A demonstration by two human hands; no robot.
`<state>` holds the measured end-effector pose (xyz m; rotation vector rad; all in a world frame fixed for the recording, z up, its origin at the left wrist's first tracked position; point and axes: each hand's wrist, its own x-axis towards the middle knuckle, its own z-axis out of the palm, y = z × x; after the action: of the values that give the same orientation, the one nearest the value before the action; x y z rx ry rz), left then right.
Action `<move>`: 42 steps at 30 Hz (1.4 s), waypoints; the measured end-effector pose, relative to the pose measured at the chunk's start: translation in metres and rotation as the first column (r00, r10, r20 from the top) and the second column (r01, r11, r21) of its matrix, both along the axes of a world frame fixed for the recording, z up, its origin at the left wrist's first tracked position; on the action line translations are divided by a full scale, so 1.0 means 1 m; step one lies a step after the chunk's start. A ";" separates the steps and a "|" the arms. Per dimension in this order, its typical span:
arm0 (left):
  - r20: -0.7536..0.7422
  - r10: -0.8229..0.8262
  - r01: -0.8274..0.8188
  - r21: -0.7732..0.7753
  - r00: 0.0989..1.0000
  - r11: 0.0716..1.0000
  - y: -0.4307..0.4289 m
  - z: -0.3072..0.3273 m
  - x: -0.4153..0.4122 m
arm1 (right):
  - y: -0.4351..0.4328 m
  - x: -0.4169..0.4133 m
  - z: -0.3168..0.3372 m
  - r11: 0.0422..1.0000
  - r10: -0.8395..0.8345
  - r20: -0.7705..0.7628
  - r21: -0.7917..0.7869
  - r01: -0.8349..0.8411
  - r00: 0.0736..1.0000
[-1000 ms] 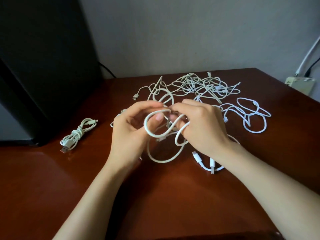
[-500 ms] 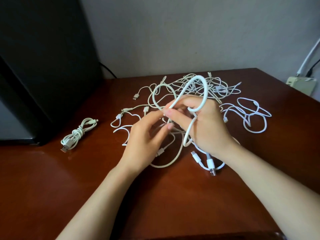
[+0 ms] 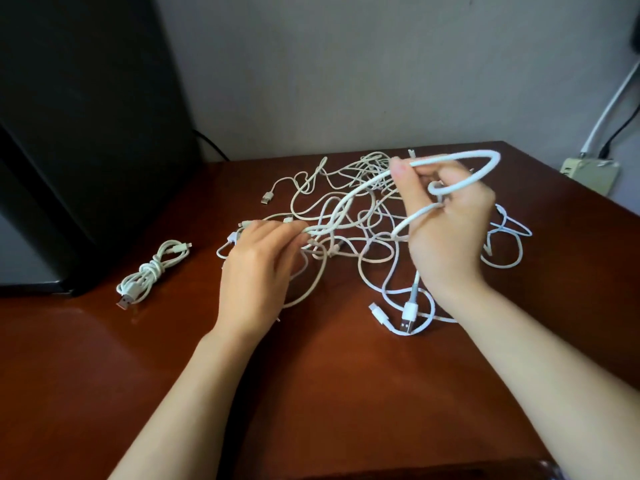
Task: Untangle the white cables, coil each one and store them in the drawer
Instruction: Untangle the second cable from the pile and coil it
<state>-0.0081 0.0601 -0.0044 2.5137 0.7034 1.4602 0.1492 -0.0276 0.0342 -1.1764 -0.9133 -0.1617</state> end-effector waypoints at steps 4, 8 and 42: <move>0.112 -0.021 0.031 -0.080 0.993 0.996 0.001 0.002 -0.003 | 0.001 0.012 0.001 0.987 -0.157 -0.024 0.033 0.157 0.987; 0.319 0.050 0.031 -0.244 0.946 0.969 -0.003 0.012 -0.007 | 0.003 0.039 0.001 0.973 -0.221 -0.141 0.033 0.228 0.965; -0.288 0.131 -0.259 -0.468 0.949 0.845 -0.007 -0.007 -0.001 | -0.012 0.010 0.004 0.829 0.215 0.556 -0.539 0.151 0.803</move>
<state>-0.0088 0.0531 -0.0112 2.2655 1.2361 0.8542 0.1593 -0.0400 0.0378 -1.7044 -1.6254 -0.2552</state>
